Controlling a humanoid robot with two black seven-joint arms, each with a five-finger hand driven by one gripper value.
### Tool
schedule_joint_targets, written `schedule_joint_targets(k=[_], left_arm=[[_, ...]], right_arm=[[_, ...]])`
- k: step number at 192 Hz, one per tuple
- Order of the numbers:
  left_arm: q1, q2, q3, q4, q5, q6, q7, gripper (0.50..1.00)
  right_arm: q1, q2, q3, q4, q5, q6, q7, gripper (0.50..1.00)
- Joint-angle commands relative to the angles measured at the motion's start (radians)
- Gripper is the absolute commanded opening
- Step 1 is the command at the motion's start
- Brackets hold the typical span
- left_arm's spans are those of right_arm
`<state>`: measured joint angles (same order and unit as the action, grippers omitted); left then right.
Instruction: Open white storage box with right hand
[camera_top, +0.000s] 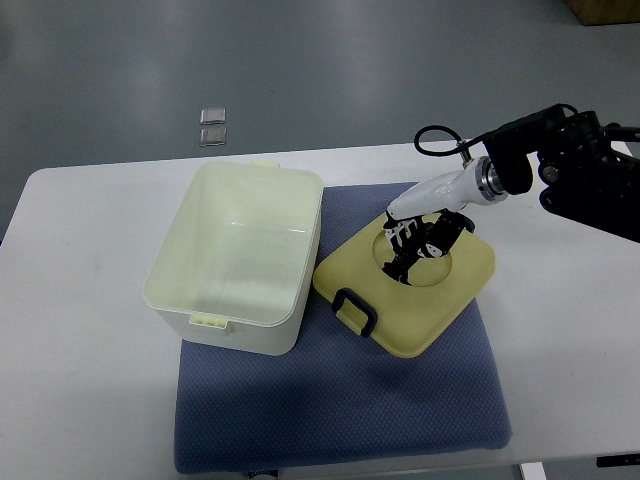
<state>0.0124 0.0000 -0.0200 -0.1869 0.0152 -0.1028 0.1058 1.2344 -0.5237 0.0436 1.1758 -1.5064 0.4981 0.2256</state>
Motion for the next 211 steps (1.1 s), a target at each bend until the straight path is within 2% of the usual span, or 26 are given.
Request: schedule_joint_targets(k=[1,38,39,41,43,44,45,46,47,56,57,59,60,64,133,155,211], left_arm=[[0.000,0.000,0.003,-0.006,0.000,0.000,0.000,1.000],[0.000,0.000,0.005,-0.008,0.000,0.000,0.000,1.000],[0.000,0.000,0.005,-0.008,0.000,0.000,0.000,1.000],[0.000,0.000,0.005,-0.008,0.000,0.000,0.000,1.000],[0.000,0.000,0.005,-0.006,0.000,0.000,0.000,1.000],[0.000,0.000,0.005,-0.006,0.000,0.000,0.000,1.000],[0.000,0.000,0.005,-0.006,0.000,0.000,0.000,1.000],[0.000,0.000,0.005,-0.006,0.000,0.000,0.000,1.000],[0.000,0.000,0.005,-0.006,0.000,0.000,0.000,1.000],[0.000,0.000,0.003,-0.005,0.000,0.000,0.000,1.000],[0.000,0.000,0.003,-0.005,0.000,0.000,0.000,1.000],[0.000,0.000,0.003,-0.005,0.000,0.000,0.000,1.000],[0.000,0.000,0.003,-0.005,0.000,0.000,0.000,1.000],[0.000,0.000,0.003,-0.003,0.000,0.000,0.000,1.000],[0.000,0.000,0.003,-0.005,0.000,0.000,0.000,1.000],[-0.002,0.000,0.003,-0.005,0.000,0.000,0.000,1.000],[0.000,0.000,0.003,-0.008,0.000,0.000,0.000,1.000]], right_arm=[[-0.021,0.007,0.002,-0.001,0.000,-0.012,0.000,0.500],[-0.055,0.016,0.007,-0.004,0.002,-0.046,0.000,0.500],[-0.056,0.016,0.009,-0.004,0.005,-0.046,-0.002,0.557],[-0.056,0.016,0.009,-0.004,0.005,-0.046,-0.002,0.558],[-0.059,0.017,0.012,-0.005,0.006,-0.046,-0.002,0.698],[-0.059,0.017,0.012,-0.005,0.006,-0.046,-0.002,0.699],[-0.061,0.017,0.013,-0.007,0.008,-0.046,-0.002,0.745],[-0.061,0.017,0.013,-0.007,0.008,-0.046,-0.002,0.746],[-0.064,0.019,0.013,-0.007,0.009,-0.046,-0.002,0.774],[-0.070,0.019,0.018,-0.008,0.011,-0.046,-0.003,0.836],[-0.070,0.019,0.019,-0.010,0.012,-0.044,-0.003,0.864],[-0.070,0.019,0.019,-0.010,0.012,-0.044,-0.003,0.864],[-0.072,0.019,0.019,-0.010,0.014,-0.044,-0.003,0.899],[-0.073,0.019,0.024,-0.013,0.014,-0.044,-0.005,0.930],[-0.088,0.016,0.180,-0.085,0.153,-0.032,-0.011,0.930],[-0.108,0.016,0.236,-0.133,0.322,-0.039,-0.011,0.930],[-0.234,0.090,0.452,-0.375,0.911,-0.088,-0.011,0.928]])
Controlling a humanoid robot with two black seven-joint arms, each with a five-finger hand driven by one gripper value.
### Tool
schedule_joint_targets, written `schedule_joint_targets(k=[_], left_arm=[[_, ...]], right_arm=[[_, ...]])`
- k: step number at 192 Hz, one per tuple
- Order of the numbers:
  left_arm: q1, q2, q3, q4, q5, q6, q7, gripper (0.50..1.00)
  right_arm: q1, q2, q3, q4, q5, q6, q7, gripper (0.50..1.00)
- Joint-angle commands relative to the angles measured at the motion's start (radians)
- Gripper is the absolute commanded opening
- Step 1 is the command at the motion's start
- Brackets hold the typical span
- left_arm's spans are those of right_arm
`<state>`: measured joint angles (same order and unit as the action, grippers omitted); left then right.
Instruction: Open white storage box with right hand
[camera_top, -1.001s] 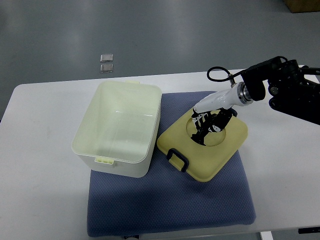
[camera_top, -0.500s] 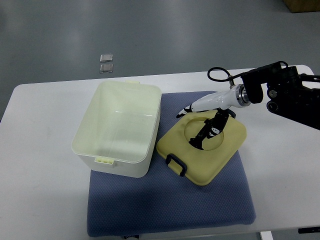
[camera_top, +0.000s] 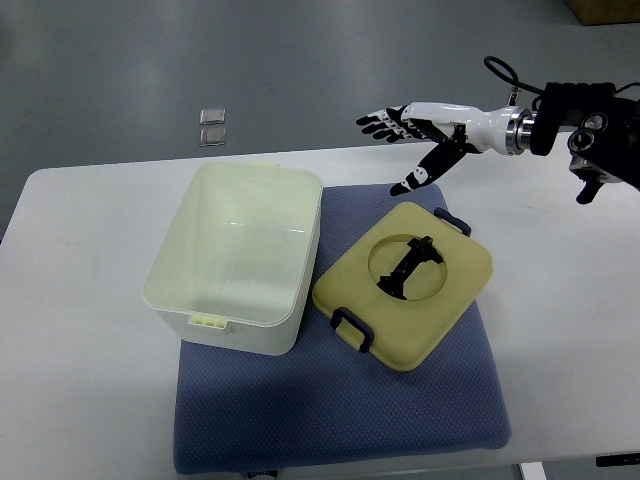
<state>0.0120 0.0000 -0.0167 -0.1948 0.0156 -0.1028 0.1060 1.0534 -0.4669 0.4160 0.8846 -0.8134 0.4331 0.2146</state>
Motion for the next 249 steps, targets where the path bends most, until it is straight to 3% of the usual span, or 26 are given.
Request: schedule_joint_targets(k=[1,50,92,148,249], left_arm=[[0.000,0.000,0.000,0.000,0.000,0.000,0.000,1.000],[0.000,0.000,0.000,0.000,0.000,0.000,0.000,1.000],[0.000,0.000,0.001,0.000,0.001,-0.001,0.000,1.000],[0.000,0.000,0.001,0.000,0.001,-0.002,0.000,1.000],[0.000,0.000,-0.002,0.000,0.001,-0.002,0.000,1.000]], right_arm=[[-0.053,0.033,0.080,-0.084,0.218,-0.024,0.000,0.928],[-0.162,0.136,0.142,-0.257,0.922,-0.151,-0.020,0.928],[-0.204,0.165,0.165,-0.274,1.375,-0.145,-0.006,0.930],[-0.244,0.203,0.193,-0.273,1.389,-0.048,-0.004,0.930],[-0.251,0.225,0.190,-0.276,1.300,-0.047,0.017,0.930]])
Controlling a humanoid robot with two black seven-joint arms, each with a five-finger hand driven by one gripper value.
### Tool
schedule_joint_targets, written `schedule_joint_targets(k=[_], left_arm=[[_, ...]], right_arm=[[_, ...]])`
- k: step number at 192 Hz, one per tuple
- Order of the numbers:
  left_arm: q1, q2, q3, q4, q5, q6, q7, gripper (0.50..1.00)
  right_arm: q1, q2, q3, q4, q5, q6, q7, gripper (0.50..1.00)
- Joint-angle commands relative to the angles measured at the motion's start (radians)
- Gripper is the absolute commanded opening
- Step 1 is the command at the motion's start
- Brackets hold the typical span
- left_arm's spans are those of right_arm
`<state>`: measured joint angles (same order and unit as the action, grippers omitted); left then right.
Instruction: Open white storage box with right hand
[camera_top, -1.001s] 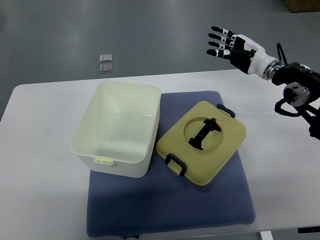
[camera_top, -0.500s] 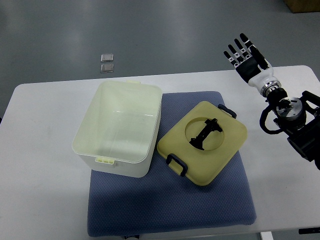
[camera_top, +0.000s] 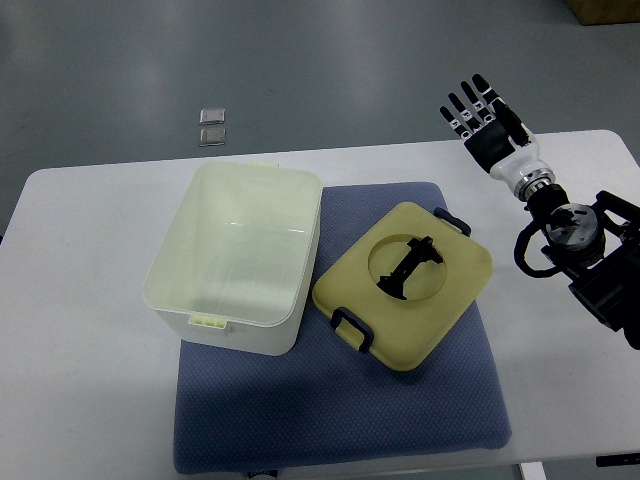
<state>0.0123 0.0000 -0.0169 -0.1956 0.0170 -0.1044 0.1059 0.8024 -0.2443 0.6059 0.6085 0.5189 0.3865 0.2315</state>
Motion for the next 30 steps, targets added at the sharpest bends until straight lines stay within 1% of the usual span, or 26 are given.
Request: schedule_joint_targets(k=[1,30], left_arm=[[0.000,0.000,0.000,0.001,0.000,0.000,0.000,1.000],[0.000,0.000,0.000,0.001,0.000,0.000,0.000,1.000]], right_arm=[[0.000,0.002,-0.002,0.000,-0.036,0.000,0.000,0.930],[0.000,0.016,-0.005,-0.001,-0.073,0.000,0.000,0.930]])
